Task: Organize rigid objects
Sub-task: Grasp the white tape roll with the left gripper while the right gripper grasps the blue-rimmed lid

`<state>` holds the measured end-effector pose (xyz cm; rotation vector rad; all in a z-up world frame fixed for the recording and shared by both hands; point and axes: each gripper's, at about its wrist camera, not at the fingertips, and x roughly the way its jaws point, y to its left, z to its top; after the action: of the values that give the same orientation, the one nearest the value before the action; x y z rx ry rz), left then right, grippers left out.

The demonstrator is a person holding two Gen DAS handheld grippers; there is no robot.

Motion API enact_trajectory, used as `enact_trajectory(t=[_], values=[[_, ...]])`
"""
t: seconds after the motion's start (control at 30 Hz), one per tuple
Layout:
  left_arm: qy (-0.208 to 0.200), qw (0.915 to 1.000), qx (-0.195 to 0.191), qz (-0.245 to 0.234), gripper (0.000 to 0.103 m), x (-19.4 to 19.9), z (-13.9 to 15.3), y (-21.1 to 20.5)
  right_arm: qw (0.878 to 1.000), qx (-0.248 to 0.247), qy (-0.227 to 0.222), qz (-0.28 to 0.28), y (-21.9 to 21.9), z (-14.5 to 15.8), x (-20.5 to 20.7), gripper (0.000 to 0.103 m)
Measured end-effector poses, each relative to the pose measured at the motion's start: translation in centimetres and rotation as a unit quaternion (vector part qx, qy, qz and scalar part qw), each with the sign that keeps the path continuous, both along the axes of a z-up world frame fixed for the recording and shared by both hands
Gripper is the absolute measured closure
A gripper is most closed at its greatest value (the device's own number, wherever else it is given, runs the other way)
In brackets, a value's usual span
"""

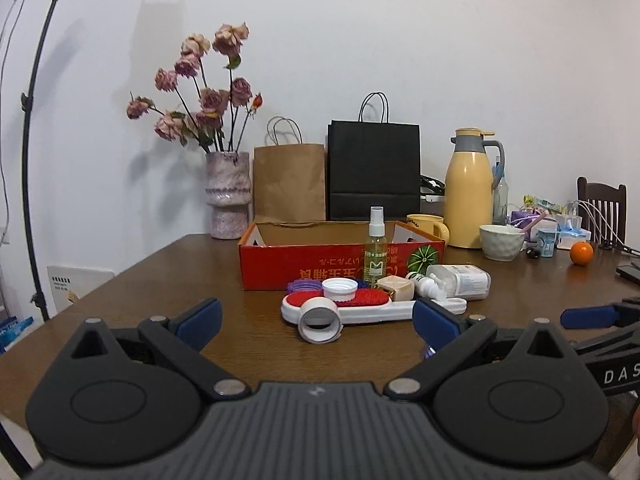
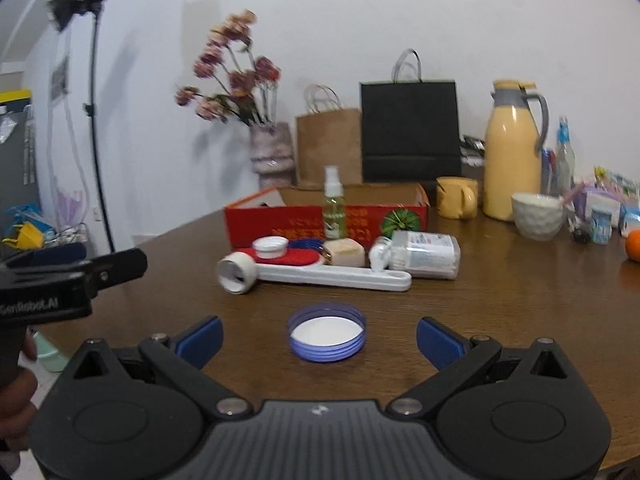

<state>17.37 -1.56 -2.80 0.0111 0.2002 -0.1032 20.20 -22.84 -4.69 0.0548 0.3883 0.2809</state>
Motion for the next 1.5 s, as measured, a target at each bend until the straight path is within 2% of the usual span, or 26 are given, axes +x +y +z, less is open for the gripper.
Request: enact_trajectory(t=[0.07,0.1,0.27,0.4,0.47,0.57,0.67,0.83,0.97,1.07,1.17,1.2,1.23,1.27,1.33,1.43,1.5], values=[[0.000,0.9999,-0.012,0.002,0.000,1.1,-0.2,0.0,1.000,0.005,0.014,0.013,0.0,0.0,1.0,0.012],[0.005,0.9999,-0.016,0.004,0.000,1.7,-0.3,-0.1,1.000,0.002,0.016,0.017,0.1,-0.1,1.4,0.014],[0.042,0.9986,-0.032,-0.004,0.000,4.4,-0.8,-0.4,1.000,-0.009,0.018,0.020,0.4,-0.4,2.9,0.015],[0.048,0.9985,-0.023,-0.008,0.000,5.5,-1.4,-0.7,0.999,-0.015,0.030,0.023,0.8,-0.9,4.0,0.015],[0.066,0.9976,-0.018,-0.007,0.000,6.5,-1.5,-0.9,0.999,-0.023,0.035,0.025,1.0,-1.0,4.5,0.022],[0.085,0.9960,-0.026,-0.010,0.000,7.6,-1.4,-0.8,0.998,-0.032,0.041,0.028,1.4,-0.9,5.5,0.025],[0.086,0.9962,-0.017,-0.006,0.000,8.5,-1.4,-1.0,0.998,-0.037,0.047,0.028,1.7,-0.9,6.3,0.028],[0.104,0.9944,-0.009,-0.013,0.009,9.8,-1.2,-1.2,0.996,-0.052,0.071,0.033,2.1,-1.6,7.7,0.039],[0.130,0.9914,-0.004,-0.011,0.014,11.7,-0.9,-1.3,0.995,-0.045,0.081,0.021,1.8,-1.5,9.0,0.039],[0.133,0.9910,-0.002,-0.013,0.014,13.0,-1.0,-1.3,0.994,-0.055,0.089,0.015,1.8,-1.2,10.3,0.039],[0.149,0.9888,0.002,0.000,0.014,14.4,-1.4,-1.2,0.995,-0.060,0.075,0.018,1.9,-1.1,10.8,0.038],[0.155,0.9879,0.002,0.003,0.014,14.8,-1.5,-1.2,0.996,-0.057,0.069,0.017,1.8,-1.1,10.7,0.034],[0.159,0.9873,0.000,0.004,0.014,15.1,-1.7,-1.2,0.996,-0.052,0.066,0.013,1.6,-1.2,10.8,0.022],[0.161,0.9869,-0.002,0.002,0.014,15.3,-1.8,-1.1,0.997,-0.047,0.065,0.012,1.5,-1.2,10.8,0.014],[0.159,0.9872,-0.006,-0.005,0.014,15.5,-2.0,-1.1,0.997,-0.041,0.068,0.013,1.2,-1.4,11.1,0.014],[0.155,0.9878,-0.008,-0.014,0.028,15.5,-2.2,-0.9,0.995,-0.057,0.082,0.008,1.6,-1.8,11.8,0.016],[0.169,0.9855,-0.012,-0.013,0.034,16.0,-2.4,-0.7,0.995,-0.060,0.080,0.013,2.0,-1.7,11.8,0.018]])
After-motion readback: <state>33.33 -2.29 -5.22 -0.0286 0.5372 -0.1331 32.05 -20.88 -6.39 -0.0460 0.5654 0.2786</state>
